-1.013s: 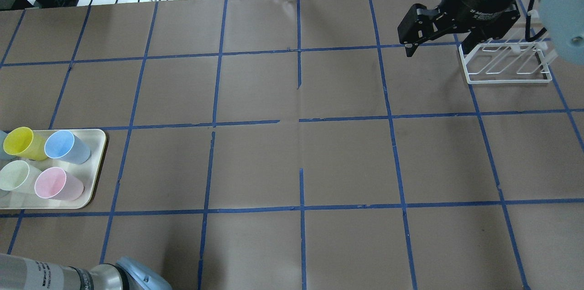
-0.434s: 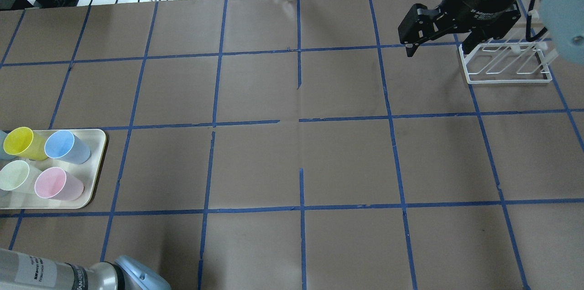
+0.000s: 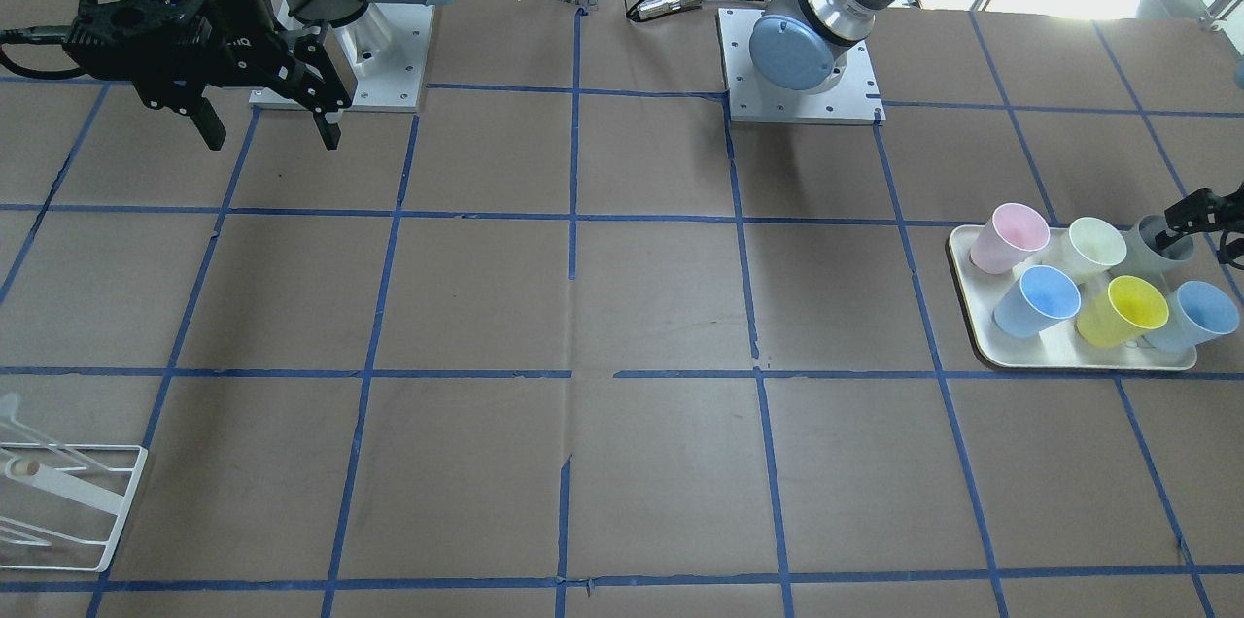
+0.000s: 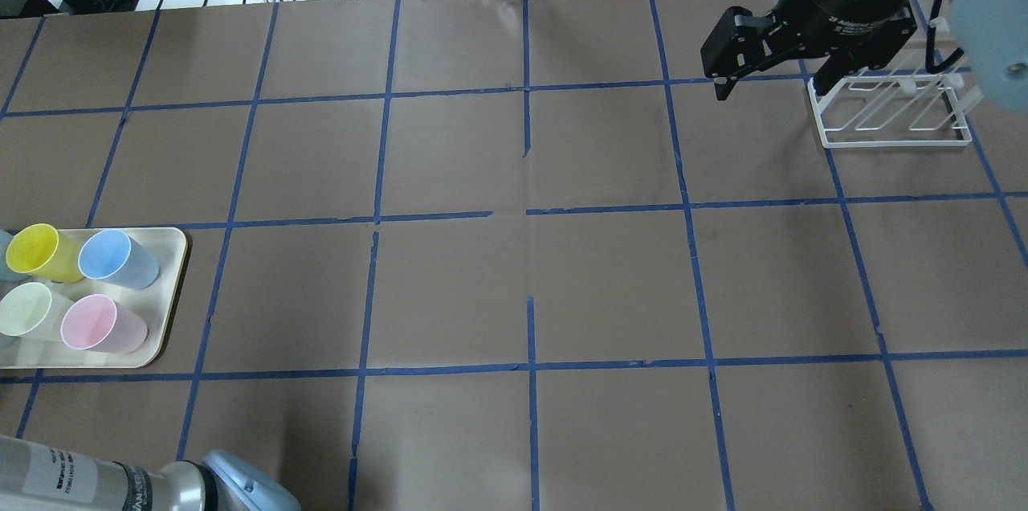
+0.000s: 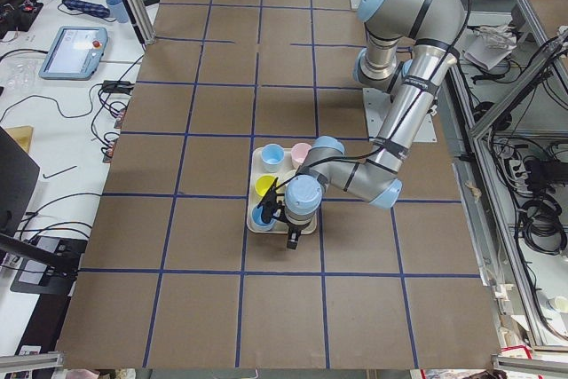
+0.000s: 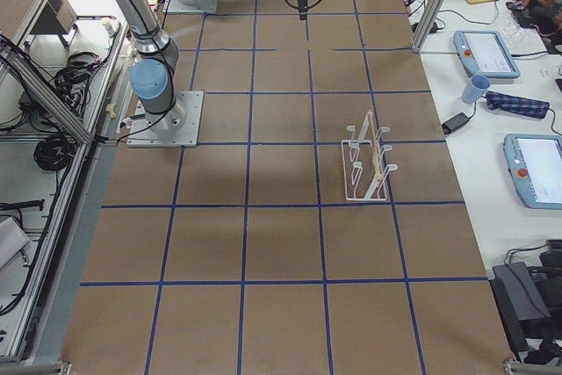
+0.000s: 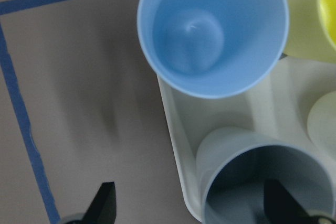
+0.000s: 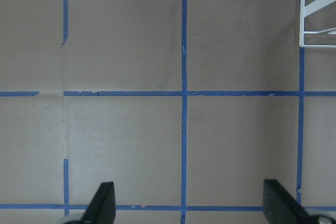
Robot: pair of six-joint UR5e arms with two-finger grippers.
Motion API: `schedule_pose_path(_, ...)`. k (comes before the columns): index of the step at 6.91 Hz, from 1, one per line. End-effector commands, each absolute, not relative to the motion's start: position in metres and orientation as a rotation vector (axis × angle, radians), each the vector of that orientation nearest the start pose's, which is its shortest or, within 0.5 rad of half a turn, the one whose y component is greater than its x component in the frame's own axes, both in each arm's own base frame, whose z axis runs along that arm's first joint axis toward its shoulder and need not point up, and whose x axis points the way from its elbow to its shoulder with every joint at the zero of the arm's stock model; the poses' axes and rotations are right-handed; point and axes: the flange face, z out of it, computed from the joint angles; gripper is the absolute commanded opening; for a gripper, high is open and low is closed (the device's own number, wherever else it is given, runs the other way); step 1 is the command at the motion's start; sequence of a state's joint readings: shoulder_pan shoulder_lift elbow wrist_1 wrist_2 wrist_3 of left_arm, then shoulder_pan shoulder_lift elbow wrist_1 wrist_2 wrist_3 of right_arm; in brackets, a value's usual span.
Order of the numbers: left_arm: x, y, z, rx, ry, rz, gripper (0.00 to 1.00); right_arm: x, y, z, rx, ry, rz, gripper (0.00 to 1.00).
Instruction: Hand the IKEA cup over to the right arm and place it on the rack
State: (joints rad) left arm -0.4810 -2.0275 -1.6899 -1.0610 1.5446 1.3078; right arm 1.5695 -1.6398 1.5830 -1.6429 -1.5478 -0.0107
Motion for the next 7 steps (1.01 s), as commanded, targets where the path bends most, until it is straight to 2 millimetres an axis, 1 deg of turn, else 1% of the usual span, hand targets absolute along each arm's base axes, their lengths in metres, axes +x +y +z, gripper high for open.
schedule_pose_path(1,0.476,-0.402,0.221,0.356,3.196,0.020,0.70,0.135,-0.474,0.524,-0.017,3.113,-0.203,1.00)
schedule_pose_path(3,0.466,-0.399,0.219,0.362,3.205,0.027,0.21,0.135,-0.474,0.524,-0.017,3.113,-0.203,1.00)
schedule_pose_path(4,0.460,-0.396,0.215,0.363,3.216,0.028,0.09,0.135,-0.474,0.523,-0.017,3.113,-0.201,1.00)
schedule_pose_path(5,0.458,-0.396,0.216,0.358,3.216,0.031,0.00,0.135,-0.474,0.523,-0.017,3.113,-0.201,1.00)
schedule_pose_path(7,0.465,-0.396,0.229,0.365,3.179,0.057,0.00,0.135,-0.474,0.524,-0.017,3.113,-0.203,1.00)
